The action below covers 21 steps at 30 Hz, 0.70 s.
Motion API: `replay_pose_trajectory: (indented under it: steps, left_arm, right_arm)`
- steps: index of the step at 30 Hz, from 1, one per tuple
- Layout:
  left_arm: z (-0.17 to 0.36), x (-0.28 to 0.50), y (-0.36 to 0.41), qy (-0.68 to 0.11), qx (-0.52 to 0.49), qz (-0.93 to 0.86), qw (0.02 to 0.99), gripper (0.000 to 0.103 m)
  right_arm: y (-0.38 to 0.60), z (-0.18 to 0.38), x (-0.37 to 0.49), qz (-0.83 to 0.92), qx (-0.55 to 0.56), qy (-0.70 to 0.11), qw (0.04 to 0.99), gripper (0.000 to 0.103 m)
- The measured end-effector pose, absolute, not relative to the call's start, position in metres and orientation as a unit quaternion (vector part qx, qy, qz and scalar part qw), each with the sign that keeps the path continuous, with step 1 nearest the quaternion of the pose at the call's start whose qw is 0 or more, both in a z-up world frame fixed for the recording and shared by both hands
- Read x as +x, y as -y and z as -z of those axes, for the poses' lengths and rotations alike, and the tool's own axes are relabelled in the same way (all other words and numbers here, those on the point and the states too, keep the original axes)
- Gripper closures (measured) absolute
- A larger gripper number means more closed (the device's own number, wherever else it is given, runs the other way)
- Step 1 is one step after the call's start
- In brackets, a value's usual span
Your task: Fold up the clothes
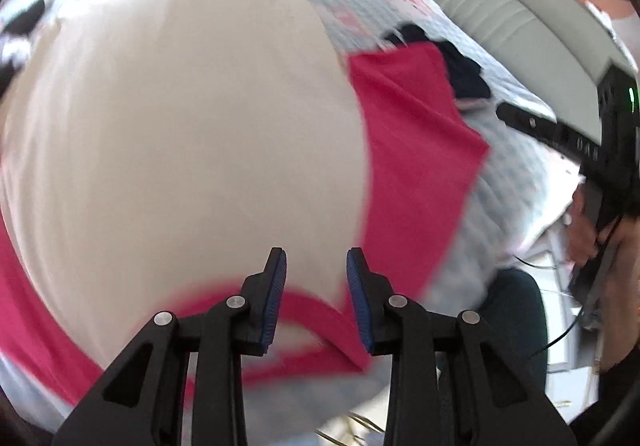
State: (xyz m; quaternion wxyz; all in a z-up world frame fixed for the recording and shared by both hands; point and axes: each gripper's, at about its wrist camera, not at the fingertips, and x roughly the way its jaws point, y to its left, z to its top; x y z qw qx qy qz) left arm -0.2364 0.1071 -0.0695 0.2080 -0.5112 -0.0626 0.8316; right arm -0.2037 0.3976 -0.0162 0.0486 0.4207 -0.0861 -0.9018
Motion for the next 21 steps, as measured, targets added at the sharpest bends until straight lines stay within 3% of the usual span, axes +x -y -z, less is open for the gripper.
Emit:
replay_pose_trajectory:
  steps: [7,12,17,19,21]
  left_arm:
    - [0.091,-0.386,-0.086,0.081,-0.513,-0.83,0.203,0.07]
    - [0.113,-0.484,-0.127,0.067,-0.54,-0.803,0.243,0.07]
    - [0.12,-0.509,-0.146,0.075,-0.579,-0.773,0.247,0.069]
    - [0.122,-0.511,-0.143,0.092,-0.603,-0.755,0.241,0.068]
    - [0.123,-0.508,-0.137,0.101,-0.625,-0.739,0.231,0.068]
  right_arm:
    - [-0.359,0.057,-0.373,0.87,0.486,0.05,0.063,0.054]
    - [-0.34,0.107,-0.449,0.815,0.571,-0.006,0.099,0.066]
    - [-0.337,0.13,-0.482,0.771,0.62,0.0,0.144,0.064]
    - [-0.333,0.133,-0.489,0.759,0.63,0.01,0.165,0.056]
    - [-0.333,0.139,-0.495,0.744,0.647,0.026,0.166,0.059]
